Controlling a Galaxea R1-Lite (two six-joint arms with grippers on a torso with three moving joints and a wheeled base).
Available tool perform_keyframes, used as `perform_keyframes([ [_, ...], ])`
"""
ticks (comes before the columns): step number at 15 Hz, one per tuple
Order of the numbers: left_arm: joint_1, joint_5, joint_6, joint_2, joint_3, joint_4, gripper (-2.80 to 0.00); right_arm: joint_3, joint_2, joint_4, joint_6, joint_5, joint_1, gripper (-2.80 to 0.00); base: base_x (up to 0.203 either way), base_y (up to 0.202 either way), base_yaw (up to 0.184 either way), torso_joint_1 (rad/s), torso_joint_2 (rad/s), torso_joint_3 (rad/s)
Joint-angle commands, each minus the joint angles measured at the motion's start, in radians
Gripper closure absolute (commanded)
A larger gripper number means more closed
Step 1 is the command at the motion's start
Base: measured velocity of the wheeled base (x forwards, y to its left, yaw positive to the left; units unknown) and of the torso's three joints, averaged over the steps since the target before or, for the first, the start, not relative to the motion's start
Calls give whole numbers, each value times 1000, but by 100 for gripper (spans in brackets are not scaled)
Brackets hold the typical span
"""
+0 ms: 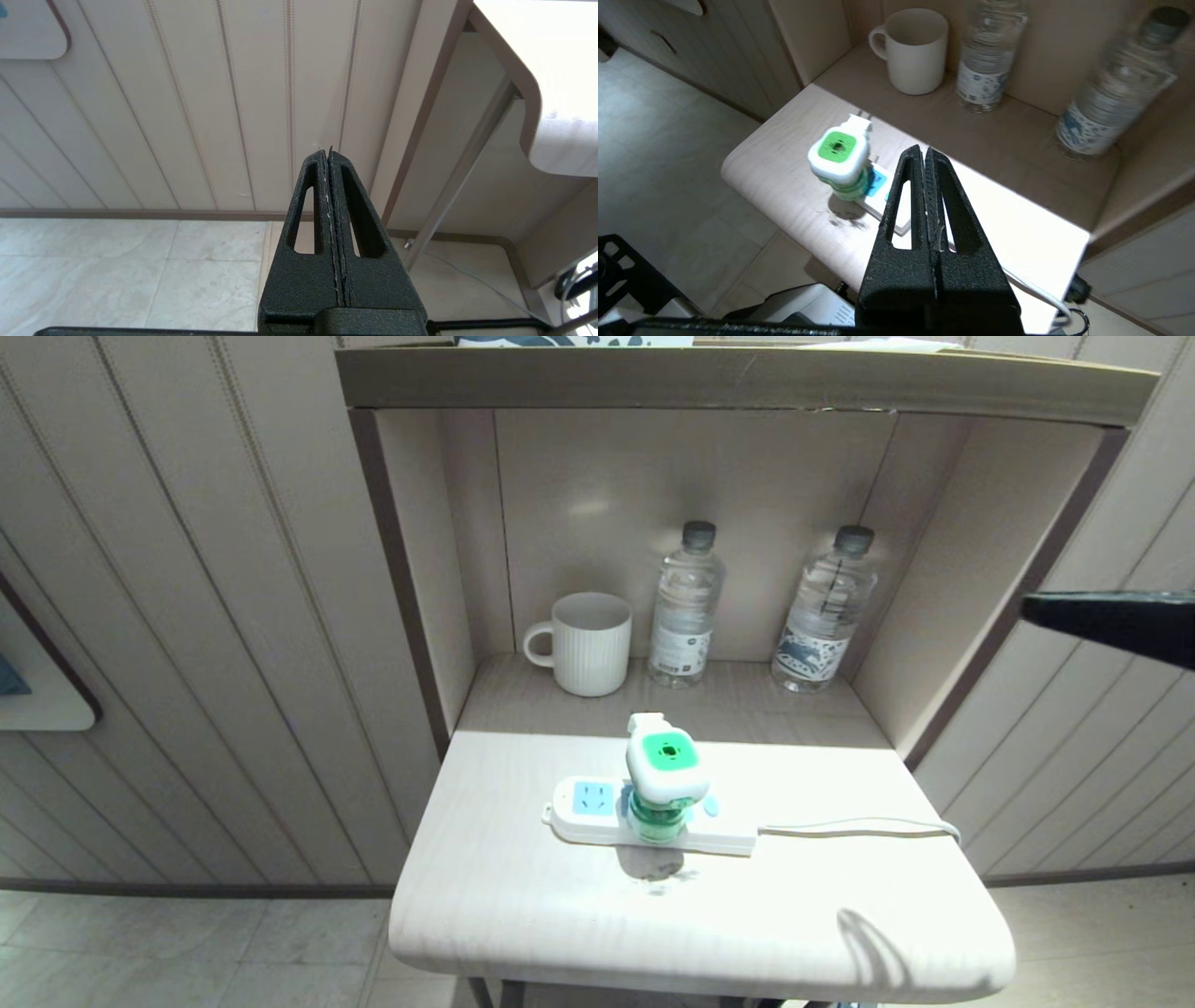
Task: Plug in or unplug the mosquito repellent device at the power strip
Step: Pick up the mosquito repellent liquid
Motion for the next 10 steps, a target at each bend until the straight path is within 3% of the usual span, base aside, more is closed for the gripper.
perform_keyframes([
  [1,0,0,0,1,0,1,0,-18,167,-79,23,-370,247,0,0,0,0,0,0,0],
  [4,0,0,0,1,0,0,0,21,303,-319,65,-612,277,0,0,0,0,0,0,0],
  [6,0,0,0,1,0,0,0,89,363,-523,66,-723,281,0,0,0,0,0,0,0],
  [10,0,0,0,0,0,0,0,195,430,-714,74,-776,283,0,0,0,0,0,0,0],
])
